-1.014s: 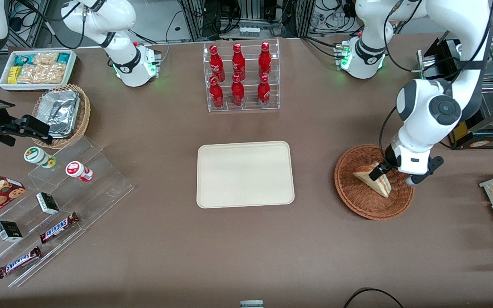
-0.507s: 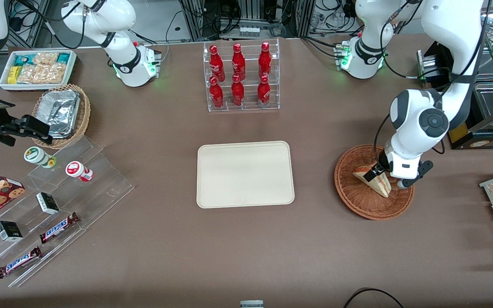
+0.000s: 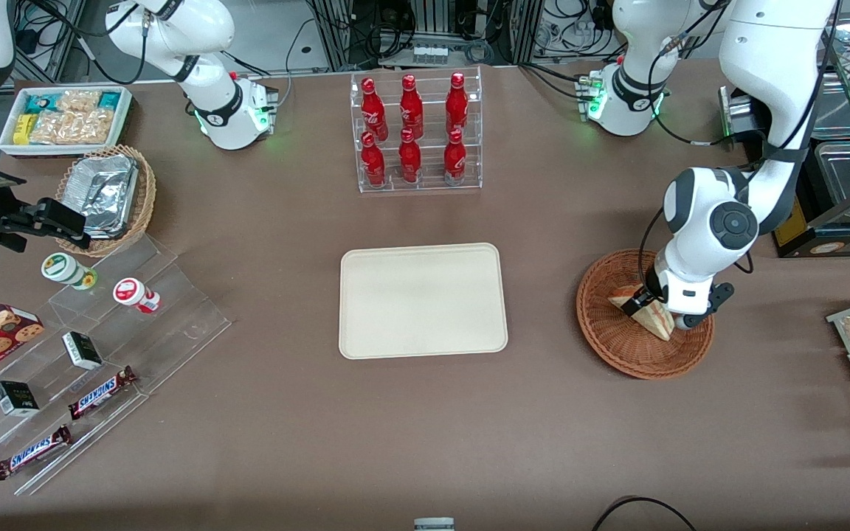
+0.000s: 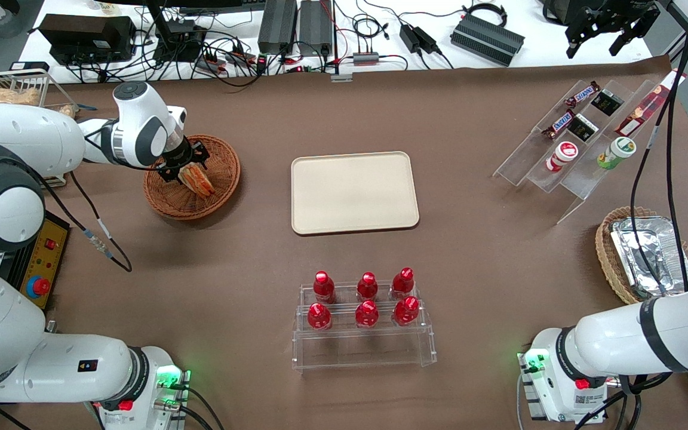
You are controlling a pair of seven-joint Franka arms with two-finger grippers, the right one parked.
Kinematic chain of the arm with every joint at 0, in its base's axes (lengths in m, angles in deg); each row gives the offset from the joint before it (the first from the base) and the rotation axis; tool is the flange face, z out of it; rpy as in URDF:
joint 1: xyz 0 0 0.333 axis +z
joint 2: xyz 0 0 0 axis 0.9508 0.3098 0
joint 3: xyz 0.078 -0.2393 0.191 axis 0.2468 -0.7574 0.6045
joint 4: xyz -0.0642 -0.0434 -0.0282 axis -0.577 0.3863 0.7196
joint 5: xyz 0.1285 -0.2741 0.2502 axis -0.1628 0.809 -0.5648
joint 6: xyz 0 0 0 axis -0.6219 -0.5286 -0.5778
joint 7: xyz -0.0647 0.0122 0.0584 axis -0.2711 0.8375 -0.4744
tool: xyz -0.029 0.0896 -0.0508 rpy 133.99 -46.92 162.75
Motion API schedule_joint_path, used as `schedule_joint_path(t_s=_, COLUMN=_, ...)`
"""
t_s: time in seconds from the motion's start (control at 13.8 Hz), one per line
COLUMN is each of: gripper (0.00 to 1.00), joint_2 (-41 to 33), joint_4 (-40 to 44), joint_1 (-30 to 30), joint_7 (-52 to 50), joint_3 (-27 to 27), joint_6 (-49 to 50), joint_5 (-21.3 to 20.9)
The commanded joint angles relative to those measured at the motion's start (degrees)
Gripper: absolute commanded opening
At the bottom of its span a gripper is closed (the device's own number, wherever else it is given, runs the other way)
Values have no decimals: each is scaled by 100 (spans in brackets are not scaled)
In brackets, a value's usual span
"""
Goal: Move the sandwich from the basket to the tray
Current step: 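Lift the sandwich and carry it with the left gripper over the tray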
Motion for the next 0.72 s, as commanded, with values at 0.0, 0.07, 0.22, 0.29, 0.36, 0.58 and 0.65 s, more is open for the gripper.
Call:
schedule_joint_path(t_s=0.0, gripper=15, joint_2=-75, joint_4=4, joint_1=-11, joint_7=-52, joint_3=34, joint_6=-56, joint_5=27)
schedule_joint_path(t_s=0.07, gripper=14, joint_2=-154, joint_4=39, joint_1=-20, joint_7=-43, joint_3=43, joint_6=14, joint_5=18)
schedule_joint_path(t_s=0.22, gripper=13, joint_2=-268, joint_4=467, joint_1=-37, joint_7=-43, joint_3=43, joint_6=687, joint_5=-26)
schedule_joint_path(t_s=0.29, gripper=14, joint_2=-278, joint_4=801, joint_1=-81, joint_7=-43, joint_3=35, joint_6=1144, joint_5=-52)
schedule_joint_path(t_s=0.36, gripper=13, joint_2=-286, joint_4=1161, joint_1=-99, joint_7=-52, joint_3=0, joint_6=1574, joint_5=-53)
schedule_joint_path(t_s=0.58, gripper=13, joint_2=-208, joint_4=2277, joint_1=-493, joint_7=-61, joint_3=-27, joint_6=2727, joint_5=-53)
schedule_joint_path(t_s=0.65, gripper=13, joint_2=-138, joint_4=2585, joint_1=-642, joint_7=-61, joint_3=-27, joint_6=2965, joint_5=-44)
